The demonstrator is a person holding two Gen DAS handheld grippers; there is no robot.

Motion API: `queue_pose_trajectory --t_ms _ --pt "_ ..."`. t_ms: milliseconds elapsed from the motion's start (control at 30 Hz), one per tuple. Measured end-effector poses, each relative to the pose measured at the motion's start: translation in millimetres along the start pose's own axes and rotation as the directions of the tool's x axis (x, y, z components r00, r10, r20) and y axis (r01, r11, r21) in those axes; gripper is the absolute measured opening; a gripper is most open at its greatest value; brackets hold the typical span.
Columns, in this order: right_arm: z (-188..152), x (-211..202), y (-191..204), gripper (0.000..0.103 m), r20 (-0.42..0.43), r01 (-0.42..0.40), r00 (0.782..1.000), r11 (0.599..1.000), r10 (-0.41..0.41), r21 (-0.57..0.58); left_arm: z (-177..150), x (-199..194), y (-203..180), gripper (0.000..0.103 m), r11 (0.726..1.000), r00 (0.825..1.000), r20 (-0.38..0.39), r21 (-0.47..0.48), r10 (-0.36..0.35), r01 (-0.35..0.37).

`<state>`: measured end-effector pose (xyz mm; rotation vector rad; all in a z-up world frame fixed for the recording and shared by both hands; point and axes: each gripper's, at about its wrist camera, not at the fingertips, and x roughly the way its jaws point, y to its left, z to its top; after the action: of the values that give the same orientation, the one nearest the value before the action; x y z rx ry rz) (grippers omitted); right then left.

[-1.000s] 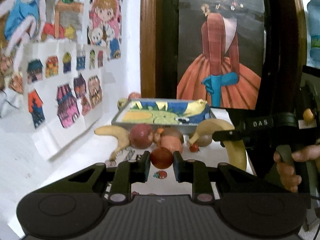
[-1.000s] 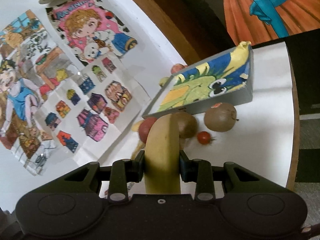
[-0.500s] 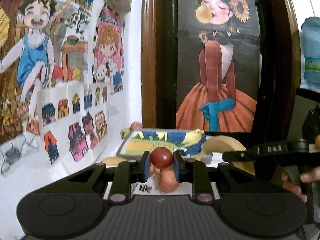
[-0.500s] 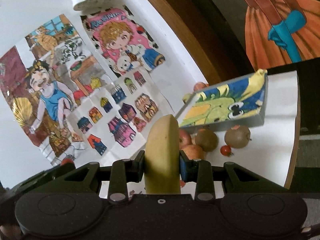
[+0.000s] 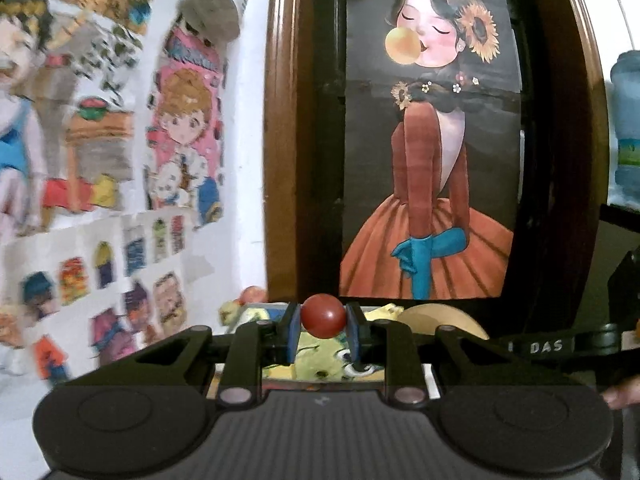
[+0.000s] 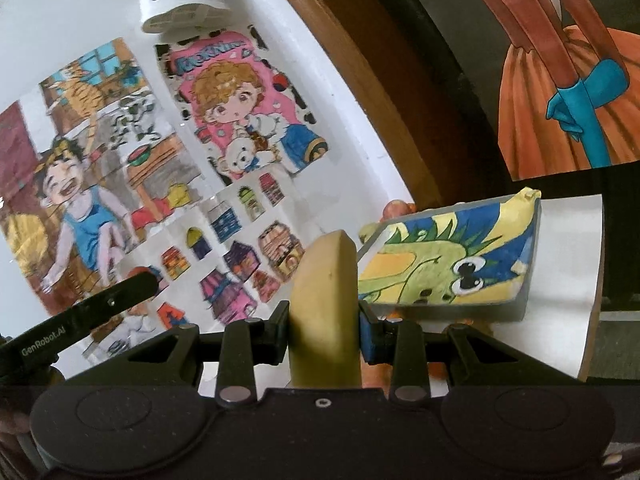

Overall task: Organize fruits
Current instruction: 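Lower the banana into the tray and open the right tool while the left tool releases the tomato there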

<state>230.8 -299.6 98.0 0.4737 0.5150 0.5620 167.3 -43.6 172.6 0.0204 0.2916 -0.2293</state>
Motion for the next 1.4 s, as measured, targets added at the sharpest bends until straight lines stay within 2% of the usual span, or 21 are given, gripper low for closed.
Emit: queue_pose_trajectory --t_ms 167,433,867,1033,1133,1200,1400 --pt "17.4 38.6 -29.4 0.036 0.002 0.019 1.000 1.000 -0.019 0.015 -7.7 61.4 6.6 0.026 0.999 1.000 0.010 -0.043 -0.010 0.011" --pt "36.4 98.7 -78.5 0.036 0.016 0.056 0.998 0.997 -0.057 0.062 -40.6 154.7 20.2 0.026 0.994 1.000 -0.004 -0.109 -0.011 0.011" --pt "39.4 167.2 -126.8 0.036 -0.041 0.136 0.990 0.988 -0.133 0.071 -74.8 246.7 26.7 0.026 0.992 0.993 -0.116 -0.129 -0.019 0.004" --pt "36.0 181.0 -141.6 0.036 -0.067 0.144 0.988 0.985 -0.138 0.091 -84.0 273.0 24.8 0.026 0.992 0.982 -0.187 -0.128 -0.034 0.011" --pt "34.0 185.2 -146.8 0.036 -0.078 0.145 0.987 0.985 -0.138 0.091 -80.4 282.3 25.2 0.026 0.991 0.977 -0.205 -0.129 -0.058 0.032" --pt "33.2 186.9 -148.5 0.036 -0.078 0.147 0.987 0.985 -0.141 0.084 -80.4 291.5 23.1 0.026 0.994 0.966 -0.253 -0.102 -0.054 0.028" --pt "35.5 186.6 -153.0 0.036 -0.076 0.147 0.987 0.985 -0.140 0.086 -80.0 310.4 23.4 0.026 0.994 0.937 -0.345 -0.107 -0.064 0.029"
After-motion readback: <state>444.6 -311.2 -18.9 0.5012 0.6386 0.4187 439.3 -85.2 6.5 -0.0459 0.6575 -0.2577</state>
